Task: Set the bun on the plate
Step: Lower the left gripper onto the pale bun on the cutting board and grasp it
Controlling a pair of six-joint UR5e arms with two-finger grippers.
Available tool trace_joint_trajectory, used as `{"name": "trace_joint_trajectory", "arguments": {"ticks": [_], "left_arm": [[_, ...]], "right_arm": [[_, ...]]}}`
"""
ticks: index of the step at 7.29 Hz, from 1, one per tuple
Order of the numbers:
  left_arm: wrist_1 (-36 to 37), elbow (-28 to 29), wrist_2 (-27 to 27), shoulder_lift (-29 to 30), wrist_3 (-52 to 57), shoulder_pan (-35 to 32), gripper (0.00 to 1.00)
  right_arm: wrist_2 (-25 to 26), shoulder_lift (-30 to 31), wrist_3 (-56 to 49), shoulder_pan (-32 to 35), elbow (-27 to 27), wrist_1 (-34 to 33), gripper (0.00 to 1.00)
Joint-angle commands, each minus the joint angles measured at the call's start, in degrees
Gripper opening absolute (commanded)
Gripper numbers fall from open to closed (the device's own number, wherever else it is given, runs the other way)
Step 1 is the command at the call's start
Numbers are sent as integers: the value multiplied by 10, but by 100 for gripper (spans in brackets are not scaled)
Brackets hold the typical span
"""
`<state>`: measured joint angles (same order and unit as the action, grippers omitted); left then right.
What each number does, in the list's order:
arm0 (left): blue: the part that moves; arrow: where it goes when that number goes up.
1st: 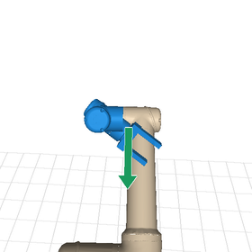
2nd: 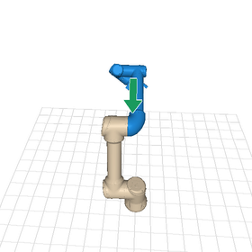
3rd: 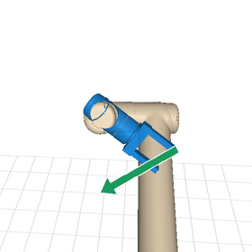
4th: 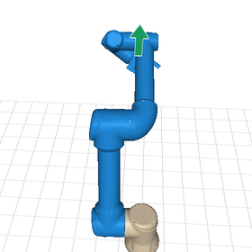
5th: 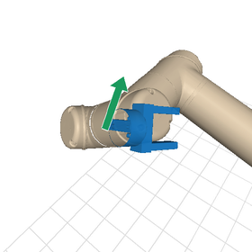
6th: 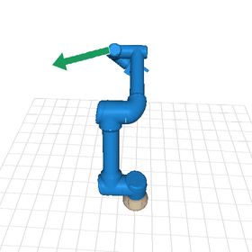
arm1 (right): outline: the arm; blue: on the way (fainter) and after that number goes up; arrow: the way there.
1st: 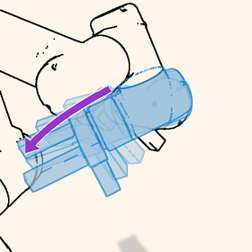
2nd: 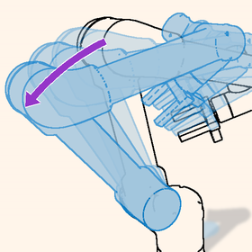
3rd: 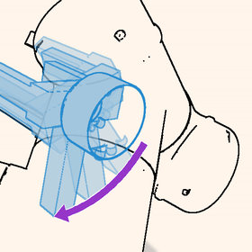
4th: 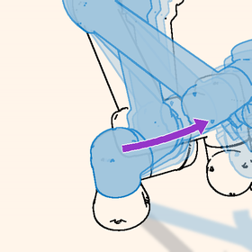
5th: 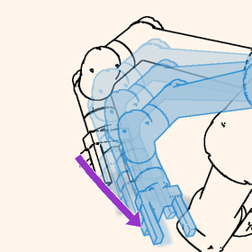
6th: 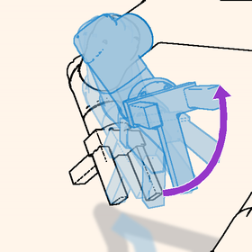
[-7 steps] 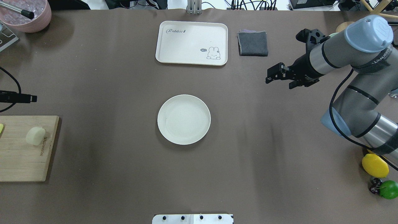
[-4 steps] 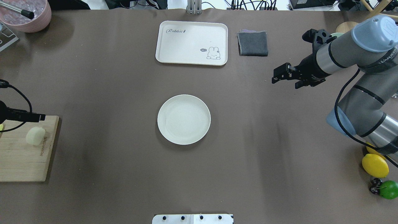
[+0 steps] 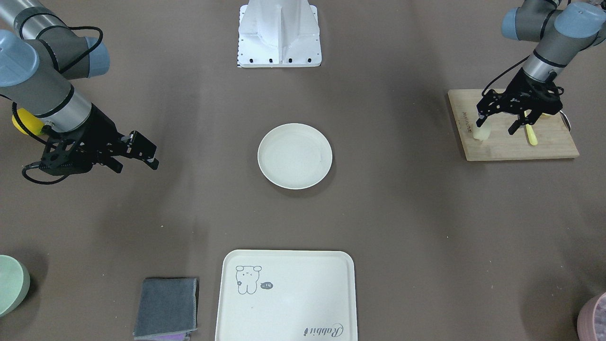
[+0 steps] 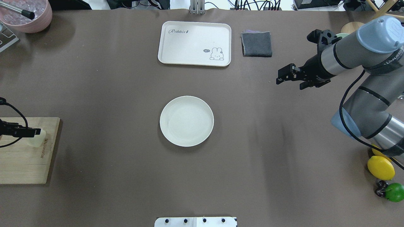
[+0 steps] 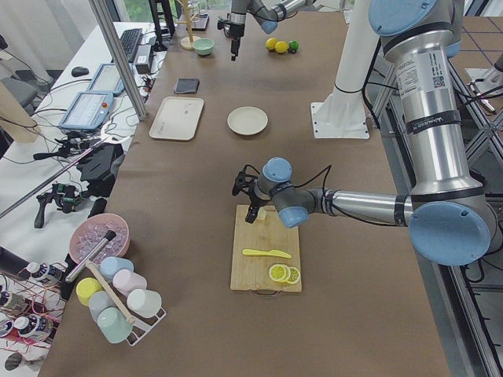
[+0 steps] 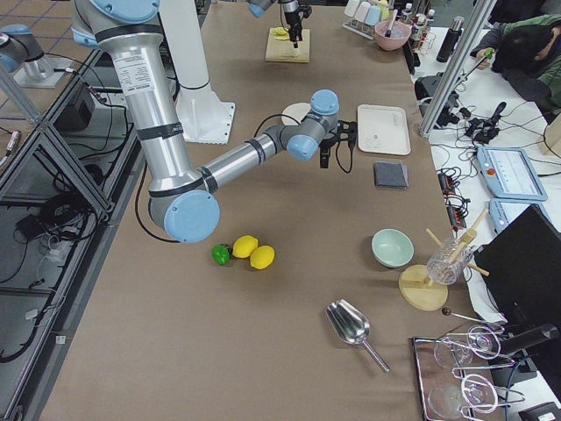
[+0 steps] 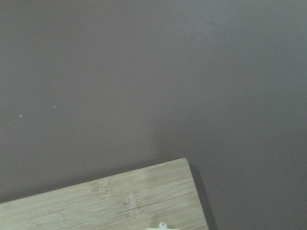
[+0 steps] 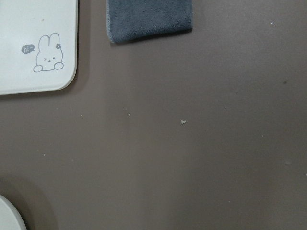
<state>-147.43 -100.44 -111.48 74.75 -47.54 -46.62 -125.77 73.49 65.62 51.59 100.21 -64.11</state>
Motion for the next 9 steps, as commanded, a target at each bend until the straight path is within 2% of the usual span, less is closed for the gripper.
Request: {"name": "trace_joint_trajectory", "arguments": {"ticks": [1,6,7,8,9], "left_arm": [[-4,7,1,0,28,8,97],[-4,14,0,0,45,20,92],[-4,14,0,0,43,24,83],[-4,14,0,0,43,24,69],[-4,14,0,0,43,24,45]], "right_arm": [[1,1,0,0,1,-1,100],[1,1,0,0,0,0,100],[1,0,0,0,0,0,100],[1,0,0,0,0,0,100],[1,0,0,0,0,0,100]]}}
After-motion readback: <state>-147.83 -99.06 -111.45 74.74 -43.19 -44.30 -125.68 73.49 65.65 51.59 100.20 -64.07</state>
